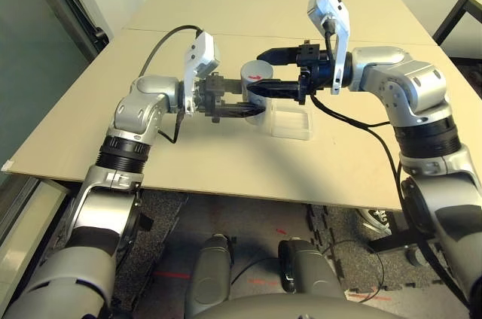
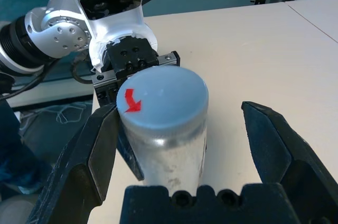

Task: Pour the medicine from the bottle into the box.

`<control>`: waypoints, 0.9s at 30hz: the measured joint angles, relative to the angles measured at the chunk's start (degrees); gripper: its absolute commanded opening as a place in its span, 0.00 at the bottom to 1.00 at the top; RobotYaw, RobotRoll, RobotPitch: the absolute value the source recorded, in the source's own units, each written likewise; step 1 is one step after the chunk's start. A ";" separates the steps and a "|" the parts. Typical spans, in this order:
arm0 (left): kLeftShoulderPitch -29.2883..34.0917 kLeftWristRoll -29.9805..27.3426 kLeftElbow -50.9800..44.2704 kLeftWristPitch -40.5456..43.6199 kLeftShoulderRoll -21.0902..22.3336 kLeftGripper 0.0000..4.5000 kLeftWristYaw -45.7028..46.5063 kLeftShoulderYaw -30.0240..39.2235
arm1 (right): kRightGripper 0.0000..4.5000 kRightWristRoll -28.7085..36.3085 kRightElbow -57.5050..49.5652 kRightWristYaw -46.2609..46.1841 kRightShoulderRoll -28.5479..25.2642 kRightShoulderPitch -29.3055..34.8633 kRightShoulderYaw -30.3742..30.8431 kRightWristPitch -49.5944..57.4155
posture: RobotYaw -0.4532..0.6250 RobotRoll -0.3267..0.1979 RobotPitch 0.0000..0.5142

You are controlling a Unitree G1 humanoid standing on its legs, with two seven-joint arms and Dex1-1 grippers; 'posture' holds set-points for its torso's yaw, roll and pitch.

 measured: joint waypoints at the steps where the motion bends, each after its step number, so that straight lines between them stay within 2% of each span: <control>1: 0.00 -0.03 -0.02 0.00 0.04 0.54 0.00 0.15 | 1.00 0.13 -0.06 -0.06 -0.26 0.15 -0.31 0.21 | 0.41 0.62 0.14; 7: 1.20 -0.13 -1.38 0.00 1.40 0.54 -0.70 0.60 | 1.00 0.24 1.03 -2.54 -3.04 0.92 -3.62 0.86 | 0.41 0.62 0.14; 12: 1.38 -0.13 -1.45 0.00 1.59 0.54 -0.73 0.56 | 1.00 0.84 0.84 -2.73 -3.79 1.82 -4.08 1.76 | 0.41 0.62 0.15; 19: 1.47 -0.06 -0.90 -0.68 1.70 0.54 -0.68 0.57 | 1.00 4.78 -5.33 -2.09 -4.19 3.00 -4.09 7.17 | 0.41 0.62 0.14; 27: 0.59 0.30 3.00 -2.30 0.73 0.54 -0.60 0.51 | 1.00 5.83 -6.97 -3.53 -0.77 3.17 -2.64 8.65 | 0.40 0.62 0.13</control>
